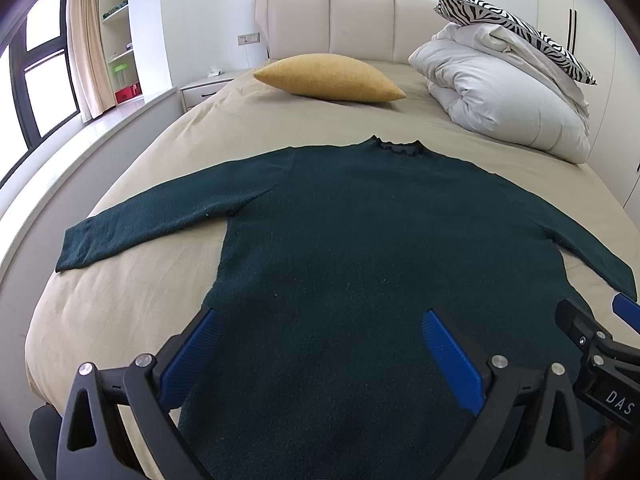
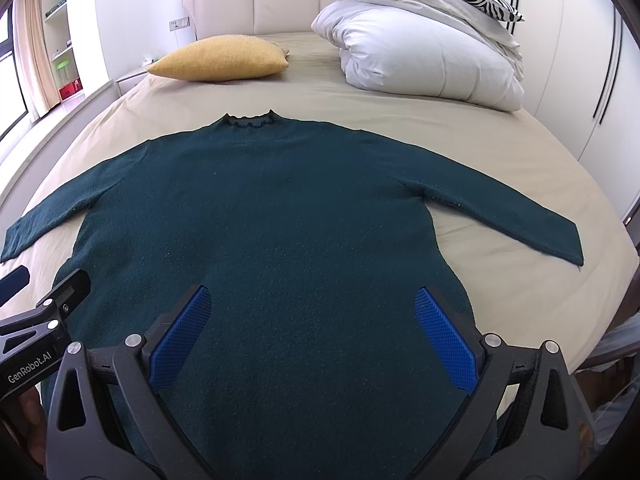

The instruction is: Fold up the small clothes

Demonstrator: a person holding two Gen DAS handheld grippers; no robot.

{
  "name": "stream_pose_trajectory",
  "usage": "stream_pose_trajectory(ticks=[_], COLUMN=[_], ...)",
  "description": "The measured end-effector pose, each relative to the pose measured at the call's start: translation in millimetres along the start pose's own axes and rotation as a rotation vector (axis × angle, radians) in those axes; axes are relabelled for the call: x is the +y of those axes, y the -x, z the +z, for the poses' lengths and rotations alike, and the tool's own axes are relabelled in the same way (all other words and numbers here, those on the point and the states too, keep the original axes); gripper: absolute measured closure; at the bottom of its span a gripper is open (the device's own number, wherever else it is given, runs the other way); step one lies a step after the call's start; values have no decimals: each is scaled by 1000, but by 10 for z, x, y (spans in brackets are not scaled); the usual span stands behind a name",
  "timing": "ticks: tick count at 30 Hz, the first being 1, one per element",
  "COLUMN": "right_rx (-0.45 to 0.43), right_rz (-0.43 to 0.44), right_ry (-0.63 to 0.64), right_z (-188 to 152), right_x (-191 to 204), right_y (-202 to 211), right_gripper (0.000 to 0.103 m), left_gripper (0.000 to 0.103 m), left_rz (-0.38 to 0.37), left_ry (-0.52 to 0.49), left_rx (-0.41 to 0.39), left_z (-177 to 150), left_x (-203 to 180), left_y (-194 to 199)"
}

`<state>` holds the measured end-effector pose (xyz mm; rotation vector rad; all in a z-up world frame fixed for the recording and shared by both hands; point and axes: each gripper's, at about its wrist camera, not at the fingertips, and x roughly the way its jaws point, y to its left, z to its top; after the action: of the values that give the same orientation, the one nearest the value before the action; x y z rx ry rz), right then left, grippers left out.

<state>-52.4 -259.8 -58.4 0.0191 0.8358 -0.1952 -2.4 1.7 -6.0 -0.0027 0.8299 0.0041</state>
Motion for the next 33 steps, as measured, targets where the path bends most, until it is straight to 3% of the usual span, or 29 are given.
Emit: stream_pose_trajectory(ticks=[33], right_rx=[8], right_rz=[1], right_ry=[2], right_z=[-1], right_x=[12], right_y=[-23], right_gripper=[0], left_gripper=[0], left_rz=[-1], left_ry=[0], left_rx=[4], left_z=[-6], left_x=[9], left_y=[-8])
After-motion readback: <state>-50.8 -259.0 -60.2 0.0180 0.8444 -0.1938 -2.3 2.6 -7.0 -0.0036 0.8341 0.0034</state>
